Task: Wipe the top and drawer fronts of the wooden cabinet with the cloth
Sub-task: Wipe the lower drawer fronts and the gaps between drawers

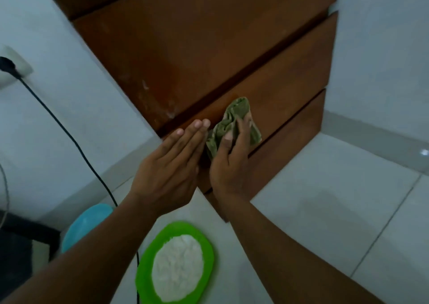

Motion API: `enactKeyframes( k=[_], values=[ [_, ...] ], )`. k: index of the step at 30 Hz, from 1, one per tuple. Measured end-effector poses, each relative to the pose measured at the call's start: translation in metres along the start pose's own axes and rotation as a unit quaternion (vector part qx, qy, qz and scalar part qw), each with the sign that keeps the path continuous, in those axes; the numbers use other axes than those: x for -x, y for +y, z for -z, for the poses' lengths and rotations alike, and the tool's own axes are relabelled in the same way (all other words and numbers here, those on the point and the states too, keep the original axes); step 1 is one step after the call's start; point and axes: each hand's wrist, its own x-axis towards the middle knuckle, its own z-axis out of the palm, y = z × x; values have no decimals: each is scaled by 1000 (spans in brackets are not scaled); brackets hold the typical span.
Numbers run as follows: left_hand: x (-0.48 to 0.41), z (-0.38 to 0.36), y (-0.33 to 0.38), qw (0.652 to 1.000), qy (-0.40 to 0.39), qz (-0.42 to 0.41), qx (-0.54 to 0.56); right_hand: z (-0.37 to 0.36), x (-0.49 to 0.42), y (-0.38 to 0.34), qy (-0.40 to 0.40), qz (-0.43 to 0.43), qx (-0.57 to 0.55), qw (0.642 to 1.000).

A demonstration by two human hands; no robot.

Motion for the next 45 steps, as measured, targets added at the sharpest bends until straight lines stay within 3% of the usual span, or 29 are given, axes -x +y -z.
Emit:
enactKeyframes(
  k=[5,16,30,37,42,45],
  values=[
    [-2,-3,1,998,53,4,24,0,-2,23,-33,47,106,993],
    [-29,-9,5,996,73,12,54,10,-22,47,-55,111,176,977],
    [-145,-12,36,995,-70,-59,30,50,-163,95,28,45,178,983],
    [-175,-30,51,996,-62,-62,31,75,-206,128,42,-7,185,982],
    [-171,-25,50,995,-72,-64,24,76,-208,117,93,-39,122,987],
    [-163,-20,46,995,-72,-51,51,82,-199,99,105,-104,111,983]
  ],
)
